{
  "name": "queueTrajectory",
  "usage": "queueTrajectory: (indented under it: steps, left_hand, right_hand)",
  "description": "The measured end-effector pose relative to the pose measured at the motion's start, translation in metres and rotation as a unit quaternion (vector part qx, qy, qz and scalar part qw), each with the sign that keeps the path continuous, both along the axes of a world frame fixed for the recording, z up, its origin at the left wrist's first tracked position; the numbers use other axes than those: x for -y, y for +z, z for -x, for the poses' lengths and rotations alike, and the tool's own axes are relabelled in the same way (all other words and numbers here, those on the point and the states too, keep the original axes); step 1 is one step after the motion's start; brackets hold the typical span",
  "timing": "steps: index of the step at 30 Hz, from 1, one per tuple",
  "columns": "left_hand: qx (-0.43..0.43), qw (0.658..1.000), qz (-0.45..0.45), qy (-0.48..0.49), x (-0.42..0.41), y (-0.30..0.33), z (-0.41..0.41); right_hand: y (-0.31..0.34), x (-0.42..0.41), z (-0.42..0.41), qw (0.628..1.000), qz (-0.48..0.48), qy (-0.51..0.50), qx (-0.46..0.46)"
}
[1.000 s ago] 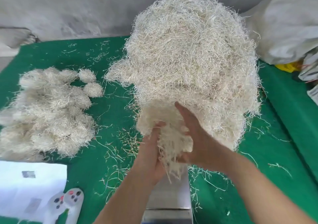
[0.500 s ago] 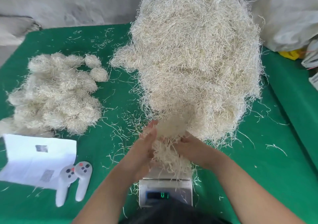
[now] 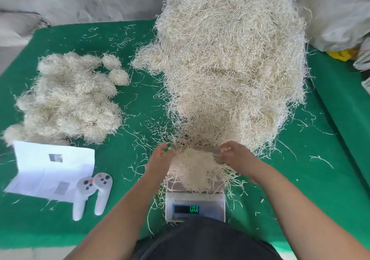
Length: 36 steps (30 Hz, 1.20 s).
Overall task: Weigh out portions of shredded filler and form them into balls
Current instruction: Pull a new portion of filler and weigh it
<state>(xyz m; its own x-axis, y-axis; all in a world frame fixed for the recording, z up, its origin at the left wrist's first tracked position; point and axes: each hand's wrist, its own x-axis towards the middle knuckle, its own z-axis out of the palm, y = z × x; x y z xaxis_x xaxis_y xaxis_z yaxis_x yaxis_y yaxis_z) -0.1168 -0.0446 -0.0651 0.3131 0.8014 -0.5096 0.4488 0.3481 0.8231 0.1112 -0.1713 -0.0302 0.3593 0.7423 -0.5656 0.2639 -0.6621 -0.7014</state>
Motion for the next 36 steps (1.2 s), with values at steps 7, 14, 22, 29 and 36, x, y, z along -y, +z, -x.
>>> queueTrajectory:
  steps: [7,14,22,29,36]
  left_hand:
    - [-0.029,0.995,-0.080,0.055,-0.002,0.011,0.023]
    - [-0.203,0.877,-0.261,-0.350,0.027,0.000,0.027]
    - [-0.029,0.990,-0.089,-0.104,0.035,0.003,-0.007]
    - [-0.202,0.906,-0.353,-0.117,0.015,0.042,0.018]
    - [-0.160,0.841,-0.447,-0.262,0.022,0.049,0.006]
  right_hand:
    - [0.023,0.008,-0.004,0.975,-0.168,-0.118,-0.083]
    - [0.018,0.013,0.019,0.983,-0.119,0.103,0.097]
    - [-0.019,0.004,0.055,0.953,-0.060,0.182,0.235]
    - [0.010,0.016,0.014,0.957,-0.087,0.220,0.170]
    - [0.027,0.013,0.033,0.946,-0.167,0.194,0.200]
